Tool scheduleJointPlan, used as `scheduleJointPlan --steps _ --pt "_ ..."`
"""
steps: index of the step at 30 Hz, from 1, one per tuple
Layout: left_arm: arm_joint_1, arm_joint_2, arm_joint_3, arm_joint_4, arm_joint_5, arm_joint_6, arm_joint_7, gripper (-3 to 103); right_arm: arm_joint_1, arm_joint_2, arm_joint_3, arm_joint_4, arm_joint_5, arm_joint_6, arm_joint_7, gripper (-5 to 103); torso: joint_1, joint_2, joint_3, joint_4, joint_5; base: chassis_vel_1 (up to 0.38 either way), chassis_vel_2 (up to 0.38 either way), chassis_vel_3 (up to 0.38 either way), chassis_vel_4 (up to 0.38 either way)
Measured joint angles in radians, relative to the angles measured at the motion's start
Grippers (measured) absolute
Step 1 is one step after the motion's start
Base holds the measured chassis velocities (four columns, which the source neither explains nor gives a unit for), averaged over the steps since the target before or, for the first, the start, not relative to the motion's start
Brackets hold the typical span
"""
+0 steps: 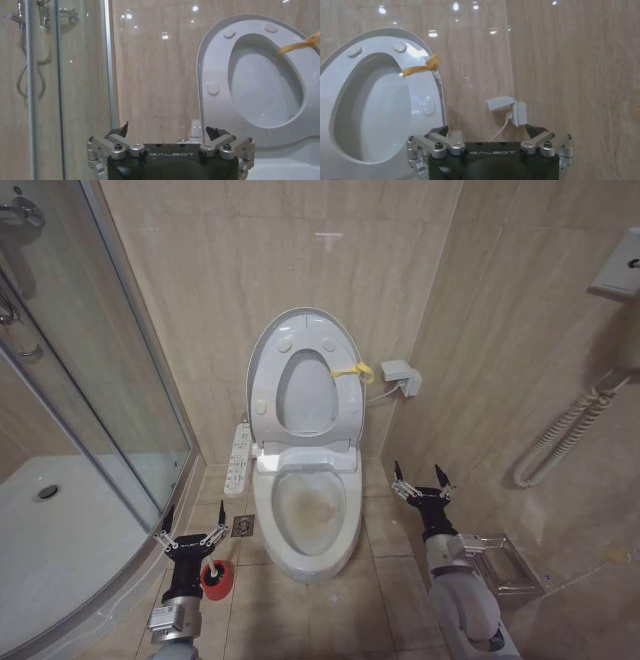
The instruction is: Open the toilet lid, clean the toilet bowl with a toilet brush, close the toilet lid, and flush.
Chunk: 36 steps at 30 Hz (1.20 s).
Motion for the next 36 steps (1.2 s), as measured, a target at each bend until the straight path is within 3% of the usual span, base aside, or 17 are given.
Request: scheduleJointPlan --steps 30,36 --pt "-0.053 -0.016 0.014 0.057 0.006 -0.016 0.012 100 0.0 0.0 0.0 0.0 0.0 0.0 0.0 100 0.0 0.0 0.0 0.0 0.0 -0.053 0.057 0.054 -0.054" --pt "-0.062 -0.018 0.025 0.132 0.031 -0.04 -0.012 100 0.0 0.0 0.0 0.0 0.0 0.0 0.0 100 0.001 0.0 0.0 -0.0001 0.0001 -0.063 0.041 0.046 -0.055"
